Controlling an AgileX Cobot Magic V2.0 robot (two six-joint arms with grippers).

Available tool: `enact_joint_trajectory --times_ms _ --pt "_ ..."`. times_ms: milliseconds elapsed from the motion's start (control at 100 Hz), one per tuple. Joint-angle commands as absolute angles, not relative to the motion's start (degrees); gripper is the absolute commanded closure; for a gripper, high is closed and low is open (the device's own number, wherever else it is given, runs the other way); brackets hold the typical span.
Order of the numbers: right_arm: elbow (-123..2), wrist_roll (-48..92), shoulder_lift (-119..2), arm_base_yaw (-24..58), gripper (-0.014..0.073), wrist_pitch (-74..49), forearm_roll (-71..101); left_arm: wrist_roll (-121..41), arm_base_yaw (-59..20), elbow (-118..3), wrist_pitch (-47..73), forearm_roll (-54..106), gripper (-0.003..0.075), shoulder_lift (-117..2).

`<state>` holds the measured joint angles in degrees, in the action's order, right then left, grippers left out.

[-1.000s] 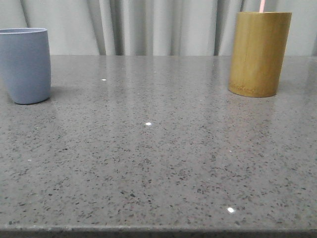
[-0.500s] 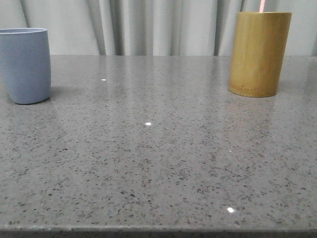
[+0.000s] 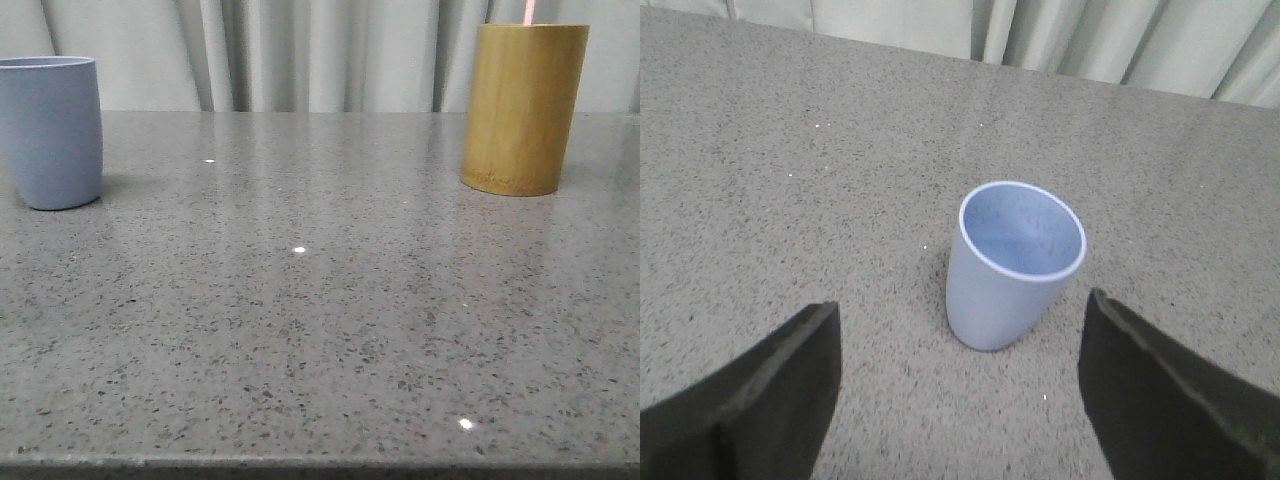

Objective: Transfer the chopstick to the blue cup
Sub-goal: 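Move the open left gripper down toward the light blue cup, then grasp the light blue cup rim with the left gripper and lift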

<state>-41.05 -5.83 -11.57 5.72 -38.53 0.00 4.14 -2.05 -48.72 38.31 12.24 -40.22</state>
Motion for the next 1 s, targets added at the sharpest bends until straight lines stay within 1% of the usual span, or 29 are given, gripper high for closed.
enact_joint_trajectory --times_ms 0,110,260,420,750,940,990 --pt "-42.74 -5.76 -12.97 5.45 -0.0020 -34.72 0.00 3.07 -1.94 -53.42 33.47 14.64 0.0239 -46.46" --pt "-42.74 -5.76 -12.97 5.45 -0.0020 -35.68 0.00 -0.92 -1.94 -57.35 33.23 16.63 0.0239 -53.13" --pt "-42.74 -5.76 -12.97 5.45 -0.0020 -36.62 0.00 -0.85 -1.94 -61.80 33.23 17.03 0.0239 -61.89" --pt "-42.74 -5.76 -12.97 5.45 -0.0020 -36.53 0.00 -0.95 -2.16 -64.67 32.94 17.83 0.0239 -68.38" --pt "-42.74 -5.76 -12.97 5.45 -0.0020 -36.53 0.00 -0.95 -6.95 -65.81 30.00 17.92 0.0239 -76.26" --pt "-42.74 -5.76 -12.97 5.45 -0.0020 -36.53 0.00 -0.95 -7.56 -65.81 28.94 17.92 0.0241 -79.52" --pt "-42.74 -5.76 -12.97 5.45 -0.0020 -36.53 0.00 -0.95 -7.56 -65.81 28.88 17.92 0.0256 -79.96"
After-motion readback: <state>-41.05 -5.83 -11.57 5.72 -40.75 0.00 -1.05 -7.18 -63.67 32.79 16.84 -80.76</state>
